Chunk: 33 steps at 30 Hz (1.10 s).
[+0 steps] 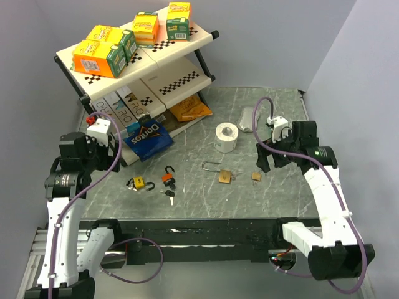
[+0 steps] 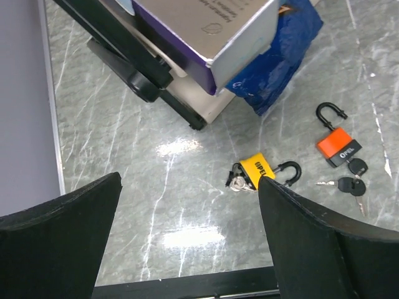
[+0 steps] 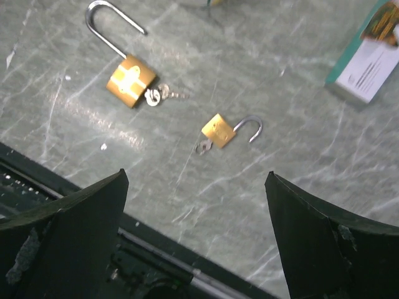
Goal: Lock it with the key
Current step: Pick up the lock from the center of the board.
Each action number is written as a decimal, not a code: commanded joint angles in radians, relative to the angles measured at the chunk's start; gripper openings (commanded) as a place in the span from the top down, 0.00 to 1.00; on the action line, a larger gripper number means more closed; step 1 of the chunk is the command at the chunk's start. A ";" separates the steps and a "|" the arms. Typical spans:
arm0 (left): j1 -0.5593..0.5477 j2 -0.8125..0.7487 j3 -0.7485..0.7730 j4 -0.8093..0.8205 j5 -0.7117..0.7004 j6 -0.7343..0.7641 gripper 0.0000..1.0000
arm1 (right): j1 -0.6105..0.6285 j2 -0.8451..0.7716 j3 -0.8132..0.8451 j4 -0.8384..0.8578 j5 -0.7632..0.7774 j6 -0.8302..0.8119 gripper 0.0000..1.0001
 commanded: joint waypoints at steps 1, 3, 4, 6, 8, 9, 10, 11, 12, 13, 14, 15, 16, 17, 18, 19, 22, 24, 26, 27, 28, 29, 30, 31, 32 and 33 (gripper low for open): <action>0.001 0.005 0.017 0.048 -0.053 -0.009 0.04 | 0.005 0.099 0.075 -0.125 0.078 0.089 0.00; 0.001 0.005 0.032 0.083 -0.096 -0.061 0.04 | 0.005 0.165 0.087 -0.163 0.089 0.152 0.00; 0.001 0.005 0.047 0.094 -0.102 -0.085 0.04 | 0.005 0.210 0.092 -0.177 0.099 0.172 0.00; 0.001 0.008 0.067 0.105 -0.102 -0.163 0.04 | 0.003 0.257 0.107 -0.208 0.104 0.246 0.00; 0.001 0.016 0.104 0.103 -0.102 -0.245 0.04 | 0.005 0.308 0.106 -0.214 0.069 0.283 0.00; 0.001 0.018 0.113 0.108 -0.102 -0.266 0.04 | 0.003 0.317 0.102 -0.203 0.060 0.324 0.01; -0.001 0.016 0.129 0.111 -0.101 -0.303 0.04 | 0.005 0.333 0.089 -0.199 0.038 0.341 0.01; 0.001 0.016 0.133 0.118 -0.101 -0.317 0.04 | 0.005 0.339 0.080 -0.190 0.031 0.359 0.02; -0.001 0.008 0.136 0.126 -0.102 -0.329 0.04 | 0.003 0.345 0.070 -0.168 0.033 0.387 0.03; 0.001 0.004 0.141 0.141 -0.102 -0.352 0.04 | 0.005 0.356 0.052 -0.156 0.058 0.393 0.04; 0.001 -0.004 0.141 0.150 -0.102 -0.361 0.04 | 0.005 0.362 0.041 -0.147 0.072 0.413 0.06; 0.001 -0.014 0.140 0.161 -0.098 -0.371 0.04 | 0.005 0.368 0.032 -0.127 0.089 0.430 0.08; 0.001 -0.021 0.136 0.181 -0.096 -0.395 0.04 | 0.003 0.382 0.014 -0.118 0.093 0.439 0.09; 0.001 -0.025 0.135 0.187 -0.086 -0.403 0.04 | 0.005 0.391 0.007 -0.110 0.096 0.451 0.10; 0.001 -0.034 0.129 0.201 -0.066 -0.414 0.04 | 0.005 0.412 0.004 -0.099 0.099 0.459 0.11; -0.001 -0.039 0.124 0.219 -0.053 -0.432 0.04 | 0.005 0.423 0.000 -0.078 0.104 0.467 0.12; -0.001 -0.056 0.106 0.247 -0.035 -0.466 0.04 | 0.005 0.468 -0.006 -0.039 0.129 0.493 0.15; 0.001 -0.064 0.094 0.267 -0.047 -0.481 0.04 | 0.006 0.498 -0.011 -0.025 0.142 0.510 0.18; 0.001 -0.067 0.084 0.282 -0.067 -0.500 0.04 | 0.005 0.517 -0.013 -0.004 0.155 0.522 0.20; 0.001 -0.064 0.078 0.282 -0.070 -0.506 0.04 | 0.005 0.537 -0.016 0.005 0.170 0.527 0.21; 0.001 -0.061 0.078 0.281 -0.055 -0.513 0.04 | 0.008 0.549 -0.017 0.011 0.175 0.528 0.22; 0.001 -0.058 0.075 0.281 -0.049 -0.516 0.04 | 0.010 0.561 -0.017 0.022 0.181 0.533 0.23; 0.001 -0.051 0.069 0.276 -0.043 -0.524 0.04 | 0.011 0.587 -0.016 0.027 0.181 0.534 0.23; 0.001 -0.048 0.064 0.273 -0.033 -0.527 0.04 | 0.019 0.600 -0.014 0.030 0.182 0.534 0.25; -0.001 -0.047 0.061 0.276 -0.032 -0.530 0.04 | 0.023 0.613 -0.011 0.033 0.184 0.537 0.26; -0.001 -0.045 0.051 0.282 -0.033 -0.538 0.04 | 0.029 0.632 -0.010 0.037 0.185 0.538 0.27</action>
